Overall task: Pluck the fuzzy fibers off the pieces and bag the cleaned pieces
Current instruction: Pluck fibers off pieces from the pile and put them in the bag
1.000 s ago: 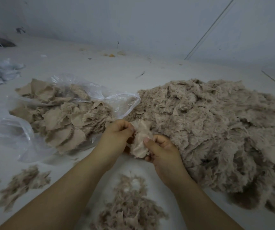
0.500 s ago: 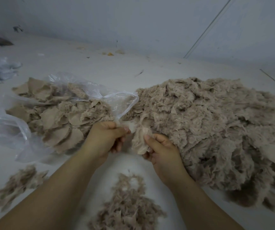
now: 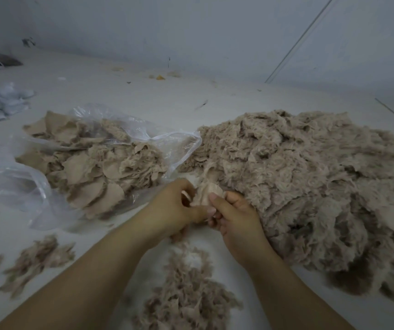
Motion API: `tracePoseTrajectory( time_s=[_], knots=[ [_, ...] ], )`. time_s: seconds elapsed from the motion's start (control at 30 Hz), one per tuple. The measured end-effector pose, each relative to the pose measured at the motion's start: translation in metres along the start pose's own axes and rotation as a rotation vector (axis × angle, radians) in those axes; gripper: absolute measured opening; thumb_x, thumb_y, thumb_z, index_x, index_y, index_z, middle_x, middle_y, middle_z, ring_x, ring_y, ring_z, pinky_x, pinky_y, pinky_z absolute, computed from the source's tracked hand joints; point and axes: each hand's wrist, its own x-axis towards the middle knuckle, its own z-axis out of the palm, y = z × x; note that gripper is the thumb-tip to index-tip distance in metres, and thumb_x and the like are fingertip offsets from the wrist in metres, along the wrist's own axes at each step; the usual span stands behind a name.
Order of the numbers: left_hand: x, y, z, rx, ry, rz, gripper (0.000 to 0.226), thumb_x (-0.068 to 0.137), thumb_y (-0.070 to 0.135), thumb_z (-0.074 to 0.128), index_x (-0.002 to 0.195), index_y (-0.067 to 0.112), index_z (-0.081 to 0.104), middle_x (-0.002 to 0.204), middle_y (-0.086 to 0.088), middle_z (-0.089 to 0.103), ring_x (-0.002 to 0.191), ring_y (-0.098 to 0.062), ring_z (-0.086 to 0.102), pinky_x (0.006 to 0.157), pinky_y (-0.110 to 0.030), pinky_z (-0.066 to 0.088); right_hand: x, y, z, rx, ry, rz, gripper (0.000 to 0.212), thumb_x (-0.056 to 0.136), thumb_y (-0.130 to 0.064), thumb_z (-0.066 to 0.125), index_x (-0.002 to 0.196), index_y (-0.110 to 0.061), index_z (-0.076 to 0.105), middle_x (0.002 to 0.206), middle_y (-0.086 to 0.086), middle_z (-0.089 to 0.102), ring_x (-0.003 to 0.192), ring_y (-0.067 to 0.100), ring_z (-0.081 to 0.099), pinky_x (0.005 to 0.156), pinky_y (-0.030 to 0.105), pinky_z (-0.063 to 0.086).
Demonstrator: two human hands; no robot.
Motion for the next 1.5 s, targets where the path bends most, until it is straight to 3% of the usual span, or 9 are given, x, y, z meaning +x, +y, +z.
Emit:
tracePoseTrajectory(
  time_s=[0.07,0.27,0.4,0.63,0.9,1.07,1.3,1.4,1.5],
  knots=[
    [0.001,-0.001,0.009,-0.125,0.077,0.046,0.019,0.094,0.018,0.065,0.078,0.008,0.062,0.055,-0.012,0.061,0.036,-0.021,0.052,0.033,-0.024,0.036,0.0,-0.001,0.002,0.034,0.029,0.009,0.043,0.097,-0.016,0.058,0.056,-0.024,0.065,0.053,-0.004,0.052,0.054,0.01,0.053,0.052,0.021,0.047],
    [0.0,-0.004,0.008,-0.402,0.107,0.071,0.042,0.101,0.016,0.05,0.065,0.013,0.071,0.051,-0.015,0.056,0.035,-0.022,0.046,0.037,-0.022,0.035,0.001,-0.002,0.004,0.08,0.044,0.045,0.033,0.102,-0.024,0.049,0.074,-0.009,0.054,0.068,0.017,0.044,0.064,0.027,0.042,0.055,0.027,0.044],
    [0.0,-0.005,0.01,-0.408,0.139,0.087,0.04,0.102,0.015,0.049,0.066,0.01,0.067,0.051,-0.015,0.055,0.035,-0.023,0.044,0.037,-0.023,0.035,0.002,-0.001,0.004,0.091,0.066,0.045,0.028,0.103,-0.024,0.046,0.095,-0.003,0.062,0.053,0.0,0.043,0.049,0.009,0.043,0.05,0.023,0.045],
    [0.004,0.001,0.017,-0.224,0.12,0.088,0.034,0.095,0.021,0.063,0.077,-0.006,0.056,0.053,-0.02,0.06,0.036,-0.024,0.051,0.036,-0.025,0.037,0.001,0.001,-0.001,-0.029,-0.099,-0.064,0.044,0.092,-0.045,0.064,0.06,-0.016,0.057,0.059,0.009,0.056,0.055,0.021,0.053,0.057,0.028,0.046],
    [0.003,-0.005,0.018,-0.219,0.27,0.122,0.03,0.096,0.017,0.061,0.071,0.003,0.051,0.045,0.003,0.042,0.035,-0.009,0.034,0.036,-0.02,0.028,0.005,0.005,-0.006,-0.113,-0.04,-0.013,0.027,0.088,-0.019,0.06,0.064,-0.023,0.069,0.055,-0.005,0.05,0.056,0.011,0.046,0.054,0.023,0.047],
    [0.0,-0.001,0.023,-0.114,0.245,0.166,0.016,0.094,0.013,0.061,0.081,0.014,0.052,0.049,0.008,0.05,0.042,-0.007,0.044,0.041,-0.022,0.035,0.003,0.004,-0.003,-0.155,-0.115,-0.066,0.045,0.081,-0.048,0.069,0.072,-0.004,0.065,0.056,-0.003,0.051,0.052,0.008,0.048,0.053,0.024,0.046],
    [0.002,-0.002,0.016,-0.257,0.286,0.06,0.025,0.099,0.011,0.054,0.075,0.014,0.047,0.043,-0.003,0.049,0.035,-0.016,0.041,0.035,-0.023,0.032,0.002,0.0,-0.003,-0.032,-0.03,0.02,0.033,0.096,-0.016,0.061,0.063,-0.02,0.061,0.053,-0.004,0.041,0.052,0.008,0.042,0.054,0.023,0.045],
    [0.011,0.004,-0.009,-0.121,0.524,0.137,0.03,0.097,0.01,0.056,0.068,0.012,0.051,0.043,-0.004,0.051,0.035,-0.018,0.043,0.037,-0.023,0.033,0.002,-0.001,-0.002,0.104,0.038,0.057,0.018,0.097,-0.014,0.058,0.081,-0.007,0.053,0.056,-0.002,0.039,0.051,0.007,0.04,0.053,0.023,0.046],
    [0.022,0.005,-0.054,0.421,0.777,0.324,0.02,0.089,0.019,0.064,0.07,0.012,0.065,0.059,-0.005,0.063,0.056,-0.026,0.059,0.053,-0.031,0.046,0.002,0.0,-0.003,0.105,0.05,0.056,0.018,0.096,-0.014,0.059,0.08,-0.008,0.054,0.059,-0.001,0.04,0.054,0.007,0.04,0.054,0.022,0.048]
  ],
)
